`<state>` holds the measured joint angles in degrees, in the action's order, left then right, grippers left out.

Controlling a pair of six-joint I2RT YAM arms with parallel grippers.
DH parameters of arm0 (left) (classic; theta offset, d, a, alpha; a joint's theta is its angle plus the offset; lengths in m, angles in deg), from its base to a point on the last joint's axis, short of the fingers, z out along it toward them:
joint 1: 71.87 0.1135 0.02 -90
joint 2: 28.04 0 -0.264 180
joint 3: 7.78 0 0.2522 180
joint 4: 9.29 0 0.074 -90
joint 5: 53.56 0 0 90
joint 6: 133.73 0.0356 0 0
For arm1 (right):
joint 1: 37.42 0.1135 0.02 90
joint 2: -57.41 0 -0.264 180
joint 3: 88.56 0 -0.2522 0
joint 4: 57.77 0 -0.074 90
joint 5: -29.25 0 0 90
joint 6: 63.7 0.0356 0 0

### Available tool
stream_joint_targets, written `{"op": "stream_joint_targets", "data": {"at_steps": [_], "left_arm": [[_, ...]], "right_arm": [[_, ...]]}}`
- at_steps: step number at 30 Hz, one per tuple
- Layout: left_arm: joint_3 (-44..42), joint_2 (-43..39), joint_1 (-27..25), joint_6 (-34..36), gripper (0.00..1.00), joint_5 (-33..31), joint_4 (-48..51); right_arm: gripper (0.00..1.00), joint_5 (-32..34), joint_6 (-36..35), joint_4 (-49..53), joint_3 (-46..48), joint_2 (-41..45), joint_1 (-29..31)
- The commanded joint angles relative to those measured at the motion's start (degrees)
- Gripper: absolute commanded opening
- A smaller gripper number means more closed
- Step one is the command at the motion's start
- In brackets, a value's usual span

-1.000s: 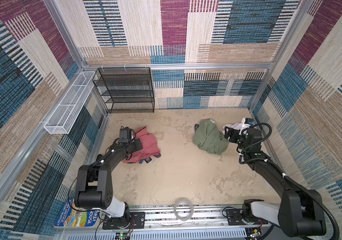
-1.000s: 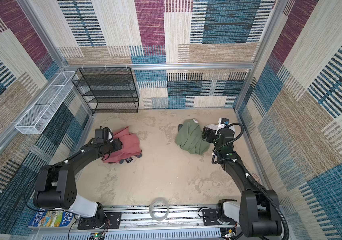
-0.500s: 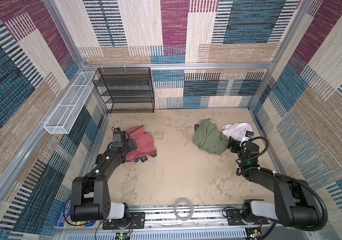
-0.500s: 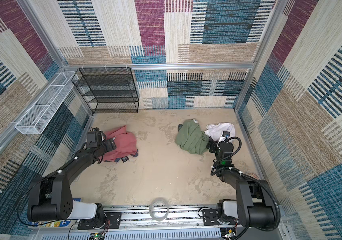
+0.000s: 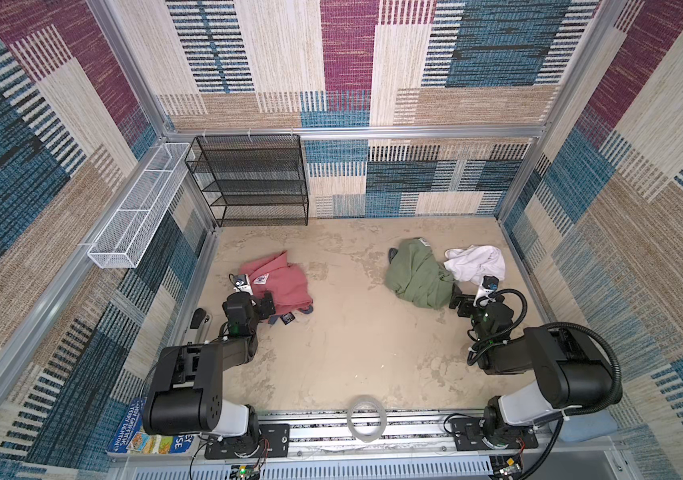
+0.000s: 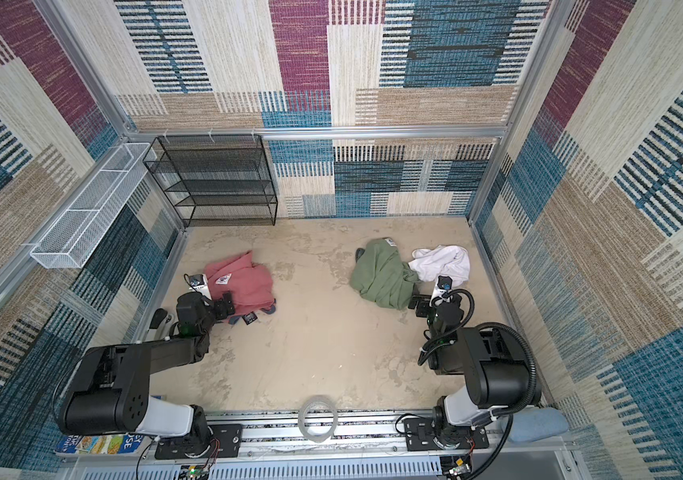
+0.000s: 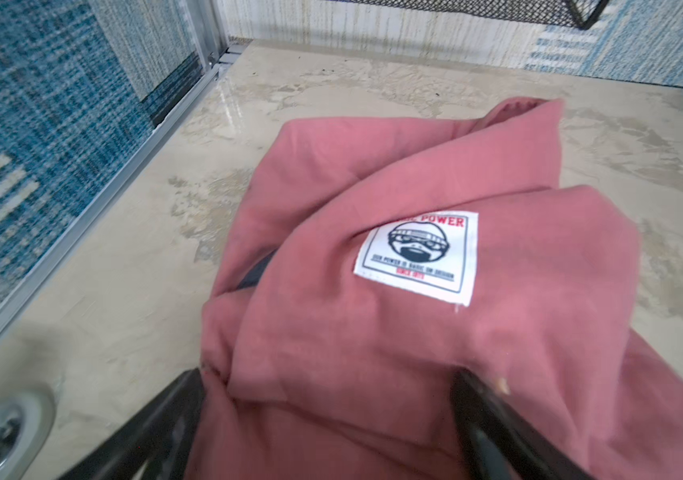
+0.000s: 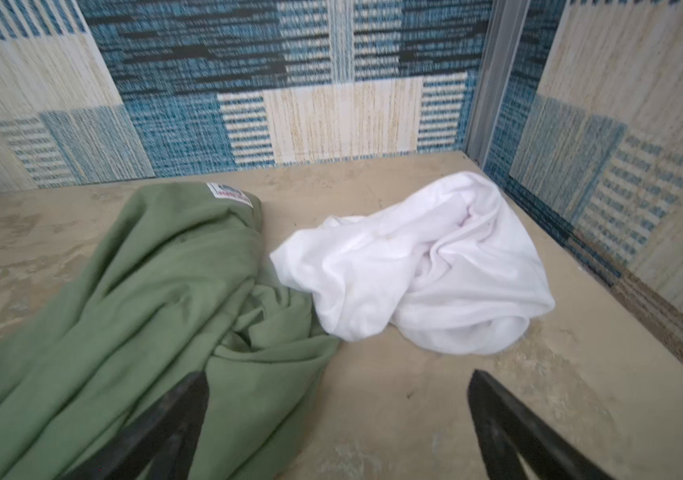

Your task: Pick out a specific cloth from the pile

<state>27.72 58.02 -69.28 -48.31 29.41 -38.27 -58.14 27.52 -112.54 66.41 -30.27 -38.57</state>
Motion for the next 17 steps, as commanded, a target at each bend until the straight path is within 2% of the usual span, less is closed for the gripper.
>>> {"op": "stream_joint_targets", "data": {"at_steps": [1, 2, 4, 17], "left_arm": [[0.6, 1.2, 0.0, 2.0, 0.96, 3.9, -6.8], [1.5, 0.8, 0.0, 2.1, 0.96, 4.5, -4.0], [1.4, 2.3, 0.0, 2.5, 0.96, 4.4, -6.6], [1.7, 2.0, 0.0, 2.6, 0.95, 4.6, -5.6]], "right_arm": [[1.0, -2.6, -1.4, -5.8, -0.5, -0.3, 0.0], [1.0, -2.5, -1.4, -5.7, -0.4, -0.2, 0.1], [1.0, -2.6, -1.5, -6.1, -0.3, -0.2, 0.1], [1.0, -4.3, -2.3, -4.1, -1.1, -0.1, 0.1]]}}
